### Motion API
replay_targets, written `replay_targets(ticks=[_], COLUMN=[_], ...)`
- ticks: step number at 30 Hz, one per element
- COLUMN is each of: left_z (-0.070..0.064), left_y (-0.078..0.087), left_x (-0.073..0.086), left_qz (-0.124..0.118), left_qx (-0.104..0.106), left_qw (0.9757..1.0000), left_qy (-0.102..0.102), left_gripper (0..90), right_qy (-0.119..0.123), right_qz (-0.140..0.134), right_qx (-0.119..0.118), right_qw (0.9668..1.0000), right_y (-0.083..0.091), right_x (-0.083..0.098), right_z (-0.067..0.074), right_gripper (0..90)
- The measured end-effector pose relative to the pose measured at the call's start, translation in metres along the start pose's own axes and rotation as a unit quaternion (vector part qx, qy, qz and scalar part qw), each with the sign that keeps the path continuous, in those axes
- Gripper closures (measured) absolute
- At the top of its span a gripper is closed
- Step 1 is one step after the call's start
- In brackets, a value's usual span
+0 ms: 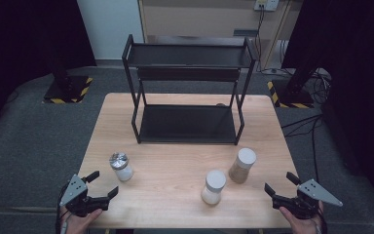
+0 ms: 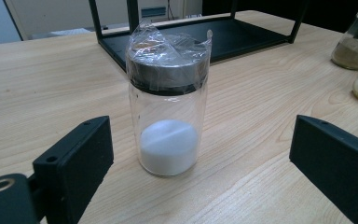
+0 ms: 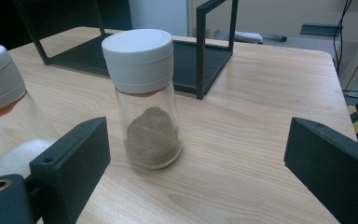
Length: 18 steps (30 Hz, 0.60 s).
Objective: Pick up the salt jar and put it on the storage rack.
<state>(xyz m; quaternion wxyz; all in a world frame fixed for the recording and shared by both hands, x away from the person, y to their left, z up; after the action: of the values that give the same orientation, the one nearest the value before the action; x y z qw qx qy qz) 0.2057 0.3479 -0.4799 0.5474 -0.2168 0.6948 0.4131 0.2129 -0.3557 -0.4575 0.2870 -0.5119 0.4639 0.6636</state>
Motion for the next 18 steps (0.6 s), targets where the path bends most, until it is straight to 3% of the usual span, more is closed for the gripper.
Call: replay_targets(ticks=[18], left_z=[-0.0002], left_y=[0.0009], left_x=[-0.0005], left_qz=[-0.001], left_qx=[-0.002], left_qw=[1.0000], left_qy=[0.001], left_gripper=[5.3], right_qy=[0.002], right_qz=[-0.001], right_qx=[-0.002], right_qw=[1.0000], right_y=[0.0003], right_x=[-0.0002], right_z=[0.0005], right_gripper=[7.1])
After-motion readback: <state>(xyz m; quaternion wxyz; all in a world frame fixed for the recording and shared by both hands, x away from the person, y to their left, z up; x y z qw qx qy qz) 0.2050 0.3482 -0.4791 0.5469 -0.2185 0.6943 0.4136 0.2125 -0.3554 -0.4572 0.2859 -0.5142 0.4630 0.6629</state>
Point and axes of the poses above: each handheld gripper's, and its own axes: y roughly backward along the jaws, x roughly out of its underside, z roughly to its left, the point moved 7 cm from there along -y, roughly forward along the jaws, and after that the axes turned 3 degrees about x, right-handed, at the moved point
